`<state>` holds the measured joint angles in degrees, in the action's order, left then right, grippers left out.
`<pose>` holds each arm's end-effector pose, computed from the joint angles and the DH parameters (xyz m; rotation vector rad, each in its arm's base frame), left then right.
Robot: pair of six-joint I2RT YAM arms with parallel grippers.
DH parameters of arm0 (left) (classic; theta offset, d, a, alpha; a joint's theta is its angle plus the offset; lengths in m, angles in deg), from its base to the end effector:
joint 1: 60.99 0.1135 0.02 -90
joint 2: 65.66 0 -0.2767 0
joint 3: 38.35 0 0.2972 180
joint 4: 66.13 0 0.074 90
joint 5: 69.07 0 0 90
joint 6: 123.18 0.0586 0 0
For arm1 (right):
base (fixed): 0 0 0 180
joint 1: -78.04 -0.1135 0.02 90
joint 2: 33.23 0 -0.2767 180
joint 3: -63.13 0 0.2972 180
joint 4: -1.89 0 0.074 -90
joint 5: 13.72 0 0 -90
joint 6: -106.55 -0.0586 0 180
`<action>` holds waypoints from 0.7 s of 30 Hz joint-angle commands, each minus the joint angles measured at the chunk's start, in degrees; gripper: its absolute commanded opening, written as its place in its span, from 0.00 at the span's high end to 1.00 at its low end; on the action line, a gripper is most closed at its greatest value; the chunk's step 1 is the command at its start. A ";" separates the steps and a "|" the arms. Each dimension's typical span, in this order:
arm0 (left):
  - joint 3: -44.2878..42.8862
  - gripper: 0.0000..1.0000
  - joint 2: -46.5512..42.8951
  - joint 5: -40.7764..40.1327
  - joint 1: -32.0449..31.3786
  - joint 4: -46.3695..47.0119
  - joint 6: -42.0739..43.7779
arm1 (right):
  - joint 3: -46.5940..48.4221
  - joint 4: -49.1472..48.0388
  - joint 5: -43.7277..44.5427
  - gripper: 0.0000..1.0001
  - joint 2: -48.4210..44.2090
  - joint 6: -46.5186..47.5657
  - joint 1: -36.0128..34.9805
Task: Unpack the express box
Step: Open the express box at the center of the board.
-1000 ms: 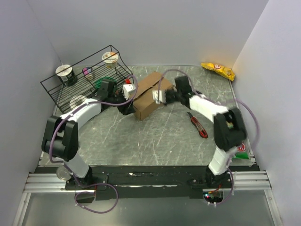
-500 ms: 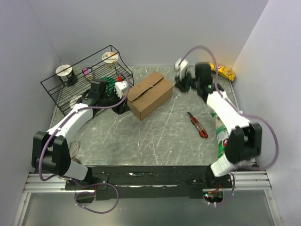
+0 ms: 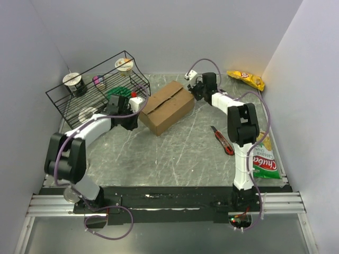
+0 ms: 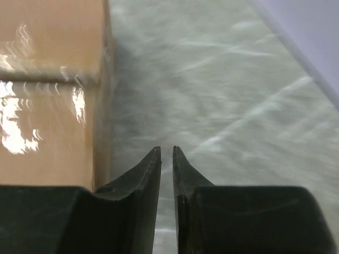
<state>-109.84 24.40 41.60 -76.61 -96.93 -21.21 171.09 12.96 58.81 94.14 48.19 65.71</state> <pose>0.3661 -0.1238 0.1978 0.7314 2.2978 -0.4669 0.5631 0.1411 0.1687 -0.9435 1.8513 0.1150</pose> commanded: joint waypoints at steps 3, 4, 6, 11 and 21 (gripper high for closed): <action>-5.55 0.99 7.66 -10.28 0.24 5.44 3.06 | 1.01 16.72 -23.20 0.79 -10.62 3.95 -1.81; -6.08 0.98 9.33 -10.64 0.15 6.06 3.50 | -1.28 19.97 -26.00 0.79 -12.91 6.66 -2.60; -7.40 0.95 10.57 -10.21 0.24 6.94 4.99 | -11.16 26.92 -27.69 0.79 -21.58 10.62 -5.92; -7.59 0.87 10.49 2.14 0.59 5.10 9.46 | -31.51 33.88 -30.07 0.80 -39.63 12.33 -14.37; 2.97 0.75 -2.33 26.27 -11.01 -3.25 11.16 | -40.61 34.14 -21.63 0.80 -55.02 -5.97 -8.77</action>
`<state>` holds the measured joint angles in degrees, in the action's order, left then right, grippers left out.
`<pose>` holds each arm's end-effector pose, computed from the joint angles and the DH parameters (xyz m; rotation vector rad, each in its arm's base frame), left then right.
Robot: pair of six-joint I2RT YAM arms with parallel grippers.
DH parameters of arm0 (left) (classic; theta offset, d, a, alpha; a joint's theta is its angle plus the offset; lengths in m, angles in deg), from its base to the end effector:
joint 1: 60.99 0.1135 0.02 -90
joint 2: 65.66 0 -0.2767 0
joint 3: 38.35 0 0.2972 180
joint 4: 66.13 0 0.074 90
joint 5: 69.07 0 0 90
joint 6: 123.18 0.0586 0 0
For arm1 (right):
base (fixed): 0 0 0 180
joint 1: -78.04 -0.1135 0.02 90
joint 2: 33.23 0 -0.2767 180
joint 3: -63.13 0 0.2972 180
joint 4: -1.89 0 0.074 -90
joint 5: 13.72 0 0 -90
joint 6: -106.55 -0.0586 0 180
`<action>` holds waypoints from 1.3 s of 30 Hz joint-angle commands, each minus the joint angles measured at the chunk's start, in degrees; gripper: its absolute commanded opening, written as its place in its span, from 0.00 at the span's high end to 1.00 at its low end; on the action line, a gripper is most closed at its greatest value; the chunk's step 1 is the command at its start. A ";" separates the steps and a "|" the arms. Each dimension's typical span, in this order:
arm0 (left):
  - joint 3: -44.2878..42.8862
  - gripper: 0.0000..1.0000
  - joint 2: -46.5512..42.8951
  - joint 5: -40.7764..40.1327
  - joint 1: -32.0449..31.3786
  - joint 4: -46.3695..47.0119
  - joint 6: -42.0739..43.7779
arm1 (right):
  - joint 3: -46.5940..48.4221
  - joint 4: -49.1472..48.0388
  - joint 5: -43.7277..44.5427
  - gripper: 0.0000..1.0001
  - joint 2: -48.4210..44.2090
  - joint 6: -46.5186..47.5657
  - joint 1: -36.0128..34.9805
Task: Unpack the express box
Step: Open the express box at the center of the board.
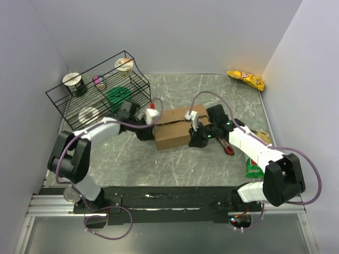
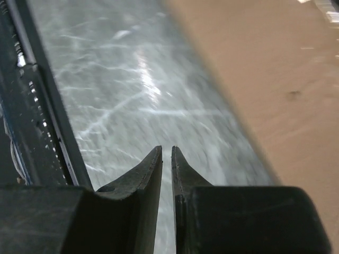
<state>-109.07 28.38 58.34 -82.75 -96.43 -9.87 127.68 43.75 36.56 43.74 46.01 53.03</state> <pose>0.3434 -0.1754 0.1748 1.1610 2.1046 -0.7981 0.2718 0.1681 0.2225 -1.3329 1.9855 0.8276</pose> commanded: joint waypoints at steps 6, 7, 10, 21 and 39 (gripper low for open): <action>0.71 0.49 -19.22 -7.41 -3.55 -1.41 -0.54 | 9.67 6.44 1.67 0.77 -7.79 -5.01 8.49; 0.19 0.40 -20.20 -9.09 -3.55 0.79 -0.98 | 9.24 3.82 2.45 0.76 -8.15 -5.54 8.49; -1.65 0.27 -19.69 -10.43 -3.99 7.92 -0.02 | 5.73 -2.25 6.49 0.76 -8.51 -10.54 8.32; -13.43 0.21 3.07 -12.89 -12.16 11.10 11.39 | -5.70 -16.59 11.25 0.83 -3.23 -18.64 9.37; -28.46 0.77 15.12 -32.76 -12.79 10.66 14.30 | -12.04 -16.59 11.07 0.82 -5.25 -17.50 9.37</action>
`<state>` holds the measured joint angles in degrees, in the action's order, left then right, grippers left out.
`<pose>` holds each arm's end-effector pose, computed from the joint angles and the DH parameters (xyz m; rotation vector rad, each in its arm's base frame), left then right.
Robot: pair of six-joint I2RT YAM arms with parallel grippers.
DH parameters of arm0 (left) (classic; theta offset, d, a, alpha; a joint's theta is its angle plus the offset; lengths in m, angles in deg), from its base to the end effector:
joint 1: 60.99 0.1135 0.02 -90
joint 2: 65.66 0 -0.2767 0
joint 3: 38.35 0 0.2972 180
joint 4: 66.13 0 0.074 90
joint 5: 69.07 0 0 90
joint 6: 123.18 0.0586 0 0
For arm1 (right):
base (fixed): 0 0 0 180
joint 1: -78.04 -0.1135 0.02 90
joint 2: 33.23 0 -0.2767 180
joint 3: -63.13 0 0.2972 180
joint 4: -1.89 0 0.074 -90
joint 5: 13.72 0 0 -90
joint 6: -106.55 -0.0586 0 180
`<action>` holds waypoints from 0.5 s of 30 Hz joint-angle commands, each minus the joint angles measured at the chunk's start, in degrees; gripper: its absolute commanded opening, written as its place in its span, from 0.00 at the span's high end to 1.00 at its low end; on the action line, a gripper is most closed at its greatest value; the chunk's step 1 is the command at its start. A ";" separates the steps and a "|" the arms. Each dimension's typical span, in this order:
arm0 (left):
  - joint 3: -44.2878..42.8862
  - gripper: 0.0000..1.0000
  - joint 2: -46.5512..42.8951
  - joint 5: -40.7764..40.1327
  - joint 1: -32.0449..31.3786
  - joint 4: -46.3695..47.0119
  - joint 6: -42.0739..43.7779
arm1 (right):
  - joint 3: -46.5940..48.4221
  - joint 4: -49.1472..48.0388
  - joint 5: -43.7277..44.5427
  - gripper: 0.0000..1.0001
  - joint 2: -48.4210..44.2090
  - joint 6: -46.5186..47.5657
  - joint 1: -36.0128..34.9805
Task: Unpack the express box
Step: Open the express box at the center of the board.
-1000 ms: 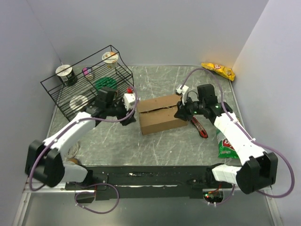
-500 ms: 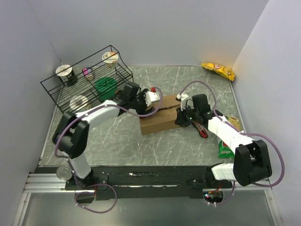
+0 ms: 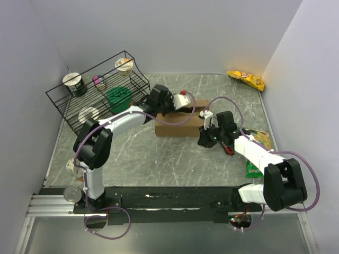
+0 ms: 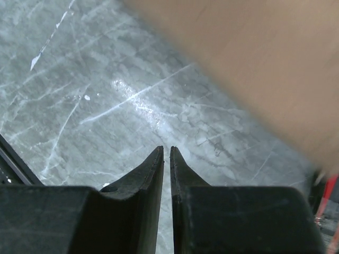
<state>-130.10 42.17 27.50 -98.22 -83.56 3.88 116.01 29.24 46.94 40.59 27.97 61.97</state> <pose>0.3945 -0.3082 0.2216 1.3529 1.6760 -0.1253 0.2839 0.1117 0.1796 -0.7891 2.2358 0.6536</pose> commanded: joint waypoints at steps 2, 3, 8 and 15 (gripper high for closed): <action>-8.84 0.83 1.76 -1.74 2.95 -2.13 1.08 | -0.54 -2.17 1.22 0.82 -2.37 0.88 0.61; -10.50 0.86 2.12 -1.65 3.22 -2.13 1.78 | -0.37 -2.17 1.22 0.82 -2.37 0.97 0.78; -15.70 0.97 5.45 0.19 4.54 -3.01 3.28 | 0.43 -1.99 1.66 0.82 -2.54 1.06 1.49; -30.62 0.99 13.45 9.93 8.39 -18.18 -3.12 | 8.23 0.11 -2.19 0.82 -3.16 4.21 2.36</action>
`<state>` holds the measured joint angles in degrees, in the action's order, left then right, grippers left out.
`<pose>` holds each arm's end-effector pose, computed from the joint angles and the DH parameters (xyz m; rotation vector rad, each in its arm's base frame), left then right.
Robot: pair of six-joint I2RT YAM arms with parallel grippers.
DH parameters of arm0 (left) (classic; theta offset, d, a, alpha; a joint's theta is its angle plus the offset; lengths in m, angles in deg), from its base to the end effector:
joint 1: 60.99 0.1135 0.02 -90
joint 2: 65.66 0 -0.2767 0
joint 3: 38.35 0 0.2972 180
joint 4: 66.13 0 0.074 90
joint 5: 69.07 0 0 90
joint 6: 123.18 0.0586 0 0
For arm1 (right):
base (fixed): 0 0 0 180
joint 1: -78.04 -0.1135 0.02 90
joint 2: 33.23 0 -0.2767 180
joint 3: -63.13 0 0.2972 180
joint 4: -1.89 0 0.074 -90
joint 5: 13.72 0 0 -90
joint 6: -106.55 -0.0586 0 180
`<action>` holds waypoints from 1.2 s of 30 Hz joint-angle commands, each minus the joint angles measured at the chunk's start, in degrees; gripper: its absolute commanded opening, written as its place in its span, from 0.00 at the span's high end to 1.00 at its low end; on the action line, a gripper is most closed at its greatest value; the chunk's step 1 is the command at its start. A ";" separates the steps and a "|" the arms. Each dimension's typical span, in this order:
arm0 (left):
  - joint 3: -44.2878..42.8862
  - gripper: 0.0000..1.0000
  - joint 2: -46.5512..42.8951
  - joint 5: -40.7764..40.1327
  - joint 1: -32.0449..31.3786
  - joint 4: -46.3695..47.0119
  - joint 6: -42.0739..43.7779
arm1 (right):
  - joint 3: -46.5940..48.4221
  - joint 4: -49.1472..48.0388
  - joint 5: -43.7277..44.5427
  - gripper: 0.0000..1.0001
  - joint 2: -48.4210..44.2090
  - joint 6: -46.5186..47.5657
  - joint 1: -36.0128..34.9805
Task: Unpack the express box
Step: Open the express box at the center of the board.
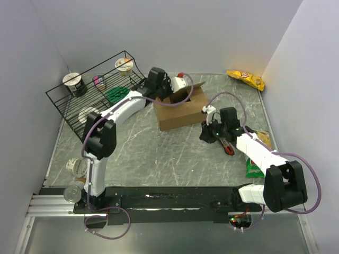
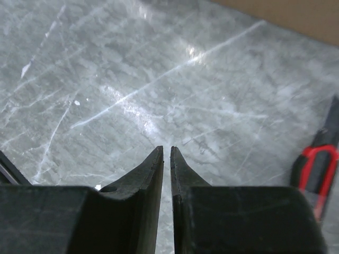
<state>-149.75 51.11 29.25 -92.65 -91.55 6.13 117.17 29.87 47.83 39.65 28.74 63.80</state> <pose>0.4670 -0.2979 0.2652 1.2903 1.6603 -0.0728 0.2895 0.1023 0.1904 -0.7608 2.2166 0.6075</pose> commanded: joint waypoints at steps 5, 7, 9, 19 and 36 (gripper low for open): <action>-22.61 0.99 7.87 26.00 6.61 -26.90 -21.25 | 20.52 0.62 -7.40 0.76 0.76 11.24 0.35; -19.63 0.99 4.28 29.20 7.58 -28.49 -24.88 | 27.17 2.46 -12.21 0.64 4.36 18.61 0.35; -13.04 0.99 1.02 33.75 7.84 -28.32 -27.79 | 37.25 12.53 -17.50 0.44 10.22 25.83 0.35; -0.54 0.99 -8.93 43.79 8.54 -33.05 -24.55 | 71.15 73.01 -25.96 0.00 36.09 69.50 -3.95; -10.38 0.99 -2.25 40.46 12.15 -45.01 -5.48 | 60.36 73.58 -27.11 0.05 33.64 72.54 -9.40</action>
<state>-155.60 47.50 69.36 -81.61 -132.84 -5.65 177.65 89.46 25.17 77.20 101.63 54.78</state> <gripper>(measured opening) 0.029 0.949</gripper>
